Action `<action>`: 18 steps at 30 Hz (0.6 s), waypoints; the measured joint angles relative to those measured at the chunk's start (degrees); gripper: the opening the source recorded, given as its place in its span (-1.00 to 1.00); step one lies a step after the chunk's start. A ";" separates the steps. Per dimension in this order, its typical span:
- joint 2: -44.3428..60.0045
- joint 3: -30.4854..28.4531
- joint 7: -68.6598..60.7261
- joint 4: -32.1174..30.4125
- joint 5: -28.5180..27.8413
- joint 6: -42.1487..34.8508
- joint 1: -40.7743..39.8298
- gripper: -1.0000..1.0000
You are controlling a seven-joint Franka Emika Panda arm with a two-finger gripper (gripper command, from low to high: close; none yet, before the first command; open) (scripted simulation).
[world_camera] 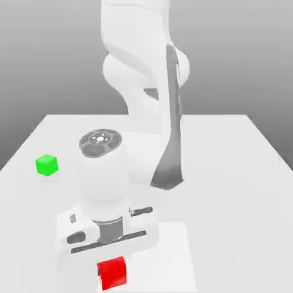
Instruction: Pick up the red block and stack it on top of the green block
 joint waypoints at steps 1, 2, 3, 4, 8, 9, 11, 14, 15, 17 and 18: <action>-1.91 -0.59 0.72 -0.32 -0.97 -1.56 0.40 -1.00; -3.90 -1.15 1.45 -0.66 -1.95 -3.19 0.75 -1.00; -5.87 -1.86 2.29 -1.07 -3.01 -4.71 0.77 -1.00; -7.68 -3.50 3.52 -1.71 -4.36 -5.69 0.07 -1.00; -14.53 -10.81 9.64 -4.78 -10.99 -8.48 -7.08 -1.00; -16.17 -12.09 11.26 -5.59 -12.74 -9.08 -9.46 -1.00; -19.32 -13.96 14.35 -7.26 -16.03 -10.15 -15.79 -1.00; -23.64 -16.00 18.42 -9.88 -20.17 -11.39 -21.83 -1.00; -24.98 -16.95 19.68 -10.79 -21.43 -11.70 -23.50 -1.00; -27.48 -19.09 22.11 -12.65 -23.78 -12.15 -27.40 -1.00; -28.62 -20.20 23.27 -13.60 -24.88 -12.28 -29.52 -1.00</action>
